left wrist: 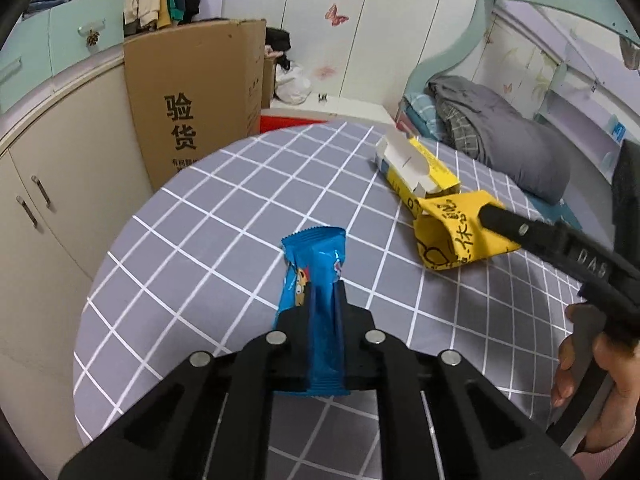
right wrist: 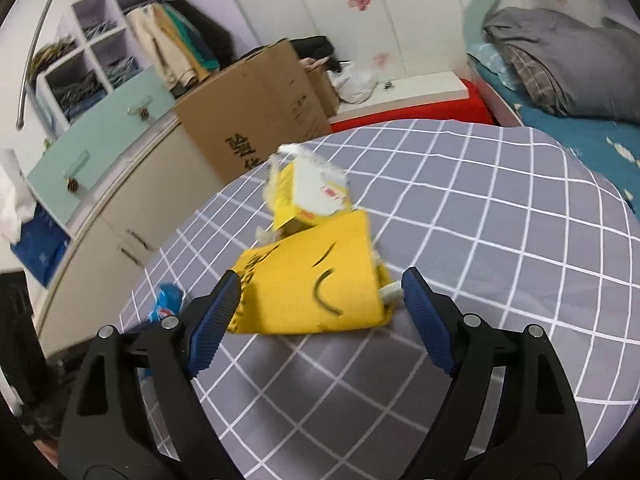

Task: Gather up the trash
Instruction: 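Grasp the light blue snack packet with the left tool while the right tool grasps the yellow bag, then carry blue packet and yellow bag to the wastebasket and release both, then move both tools back to the table, then grasp the yellow-white medicine box with the right tool while the left tool clamps it too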

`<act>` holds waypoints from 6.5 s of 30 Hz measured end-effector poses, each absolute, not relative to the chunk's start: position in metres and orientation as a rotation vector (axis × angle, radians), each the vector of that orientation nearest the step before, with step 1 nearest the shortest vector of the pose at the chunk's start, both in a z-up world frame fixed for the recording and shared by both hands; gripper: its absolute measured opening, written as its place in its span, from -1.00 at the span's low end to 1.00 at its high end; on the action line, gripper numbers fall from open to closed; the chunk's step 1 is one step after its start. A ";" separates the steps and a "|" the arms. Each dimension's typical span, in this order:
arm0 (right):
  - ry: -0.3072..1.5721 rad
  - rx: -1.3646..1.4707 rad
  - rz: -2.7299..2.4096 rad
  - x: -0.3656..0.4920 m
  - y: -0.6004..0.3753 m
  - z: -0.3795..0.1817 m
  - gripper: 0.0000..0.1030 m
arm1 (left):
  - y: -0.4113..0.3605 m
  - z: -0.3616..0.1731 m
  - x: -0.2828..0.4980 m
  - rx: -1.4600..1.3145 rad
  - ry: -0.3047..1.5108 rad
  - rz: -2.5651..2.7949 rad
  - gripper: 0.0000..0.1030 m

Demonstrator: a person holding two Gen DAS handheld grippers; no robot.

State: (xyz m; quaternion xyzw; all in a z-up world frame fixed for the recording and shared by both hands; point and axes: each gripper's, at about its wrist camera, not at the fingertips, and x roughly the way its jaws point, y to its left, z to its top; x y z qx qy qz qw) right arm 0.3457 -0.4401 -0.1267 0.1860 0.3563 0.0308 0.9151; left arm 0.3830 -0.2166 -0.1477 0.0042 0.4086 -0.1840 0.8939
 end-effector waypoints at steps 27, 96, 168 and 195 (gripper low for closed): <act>0.697 0.277 0.265 0.312 -0.297 -0.096 -0.96 | -0.126 -0.117 0.360 -0.106 0.792 -0.350 -0.87; 1.149 0.001 0.679 0.368 0.140 -0.271 -0.95 | 0.309 -0.320 0.315 -0.583 1.054 0.204 0.02; 0.663 0.409 -0.076 0.338 -0.409 -0.094 0.20 | -0.187 -0.106 0.407 -0.115 0.806 -0.282 0.41; 0.699 0.761 0.034 0.408 -0.470 -0.149 0.19 | -0.276 -0.181 0.503 -0.402 0.917 -0.427 -0.16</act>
